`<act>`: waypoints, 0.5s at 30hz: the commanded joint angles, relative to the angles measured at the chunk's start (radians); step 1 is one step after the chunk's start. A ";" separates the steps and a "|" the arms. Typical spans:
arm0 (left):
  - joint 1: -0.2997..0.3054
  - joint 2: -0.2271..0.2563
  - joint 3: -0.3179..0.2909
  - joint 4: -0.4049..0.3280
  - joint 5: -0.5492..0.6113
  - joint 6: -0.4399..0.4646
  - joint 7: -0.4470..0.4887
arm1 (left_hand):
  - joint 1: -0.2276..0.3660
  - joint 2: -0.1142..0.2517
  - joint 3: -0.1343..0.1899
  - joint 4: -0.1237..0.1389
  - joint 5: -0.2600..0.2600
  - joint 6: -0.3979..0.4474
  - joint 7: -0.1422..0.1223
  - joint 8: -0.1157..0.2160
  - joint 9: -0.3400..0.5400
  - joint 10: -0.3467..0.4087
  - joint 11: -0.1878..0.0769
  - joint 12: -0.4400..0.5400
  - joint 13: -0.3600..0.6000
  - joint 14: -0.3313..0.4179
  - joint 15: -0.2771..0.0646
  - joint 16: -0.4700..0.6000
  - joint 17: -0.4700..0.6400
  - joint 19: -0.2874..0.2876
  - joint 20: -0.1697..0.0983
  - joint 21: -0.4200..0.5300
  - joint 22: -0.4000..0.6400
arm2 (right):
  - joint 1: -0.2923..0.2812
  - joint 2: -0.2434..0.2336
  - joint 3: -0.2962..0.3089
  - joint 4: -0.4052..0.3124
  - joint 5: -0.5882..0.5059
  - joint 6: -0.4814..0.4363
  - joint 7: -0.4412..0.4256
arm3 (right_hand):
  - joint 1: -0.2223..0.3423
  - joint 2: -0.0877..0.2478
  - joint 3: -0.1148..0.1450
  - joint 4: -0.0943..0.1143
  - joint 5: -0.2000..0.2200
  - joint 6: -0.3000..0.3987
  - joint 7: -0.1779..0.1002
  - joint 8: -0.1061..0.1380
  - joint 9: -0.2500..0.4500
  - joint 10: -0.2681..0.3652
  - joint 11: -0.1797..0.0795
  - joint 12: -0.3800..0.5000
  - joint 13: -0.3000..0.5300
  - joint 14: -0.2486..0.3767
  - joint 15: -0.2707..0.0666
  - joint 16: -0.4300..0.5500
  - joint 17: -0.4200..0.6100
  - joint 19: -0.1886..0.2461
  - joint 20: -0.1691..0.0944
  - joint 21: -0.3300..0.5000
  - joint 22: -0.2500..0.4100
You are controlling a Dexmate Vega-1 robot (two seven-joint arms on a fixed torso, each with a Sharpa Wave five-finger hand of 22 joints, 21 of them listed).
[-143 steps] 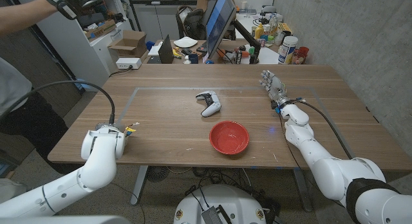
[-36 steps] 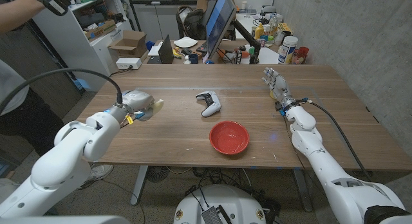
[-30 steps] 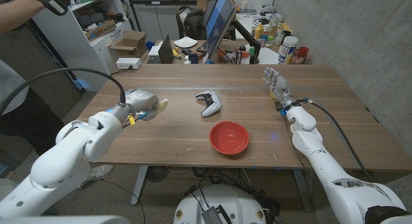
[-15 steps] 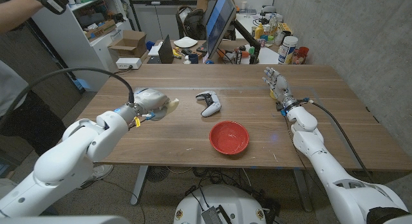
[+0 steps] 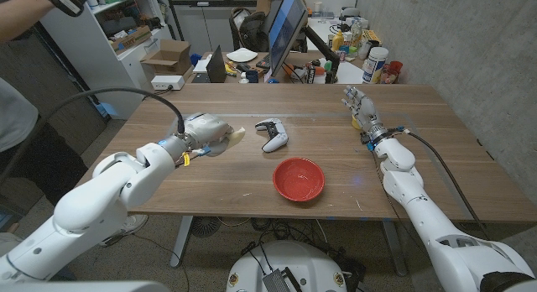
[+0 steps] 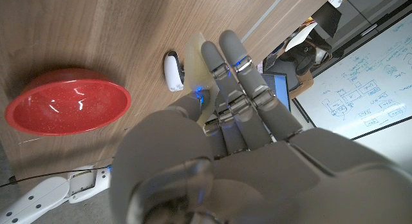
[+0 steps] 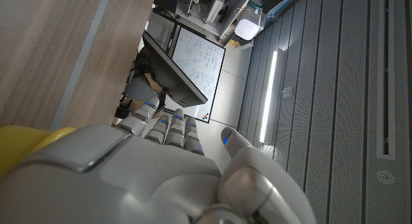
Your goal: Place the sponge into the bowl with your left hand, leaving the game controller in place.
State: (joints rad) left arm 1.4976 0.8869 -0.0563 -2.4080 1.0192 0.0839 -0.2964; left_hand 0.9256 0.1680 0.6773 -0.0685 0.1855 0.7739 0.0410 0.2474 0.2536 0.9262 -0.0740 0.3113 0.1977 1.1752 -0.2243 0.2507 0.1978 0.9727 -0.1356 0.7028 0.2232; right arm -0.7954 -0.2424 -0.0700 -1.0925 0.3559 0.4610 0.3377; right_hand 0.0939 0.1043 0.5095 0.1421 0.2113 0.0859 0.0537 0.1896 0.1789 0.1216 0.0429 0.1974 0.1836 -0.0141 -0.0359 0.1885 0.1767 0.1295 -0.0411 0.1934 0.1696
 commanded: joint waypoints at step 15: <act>-0.227 0.077 0.215 0.061 -0.064 -0.089 0.025 | -0.003 0.013 0.052 0.066 0.008 0.053 -0.012 -0.002 0.004 0.072 -0.081 -0.010 0.002 -0.005 0.001 -0.004 0.004 -0.017 -0.008 0.011 -0.003 | -0.014 -0.018 -0.015 -0.032 0.013 0.016 0.008 | -0.012 0.045 0.006 -0.002 0.007 0.009 -0.003 0.002 0.004 0.006 0.002 -0.001 0.005 0.007 -0.005 -0.002 0.004 0.008 -0.068 0.005 0.003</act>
State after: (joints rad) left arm 1.3701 0.9367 0.0606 -2.3717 0.9764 0.0297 -0.2728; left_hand 0.9202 0.1735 0.6733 -0.0644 0.1857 0.7739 0.0410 0.2425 0.2536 0.9245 -0.0757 0.3017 0.1982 1.1740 -0.2229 0.2508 0.1977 0.9617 -0.1391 0.7066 0.2180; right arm -0.8069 -0.2553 -0.0805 -1.1196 0.3636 0.4717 0.3455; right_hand 0.0939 0.1043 0.5094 0.1421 0.2113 0.0858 0.0537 0.1897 0.1789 0.1215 0.0429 0.1974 0.1836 -0.0141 -0.0359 0.1885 0.1768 0.1295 -0.0411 0.1934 0.1696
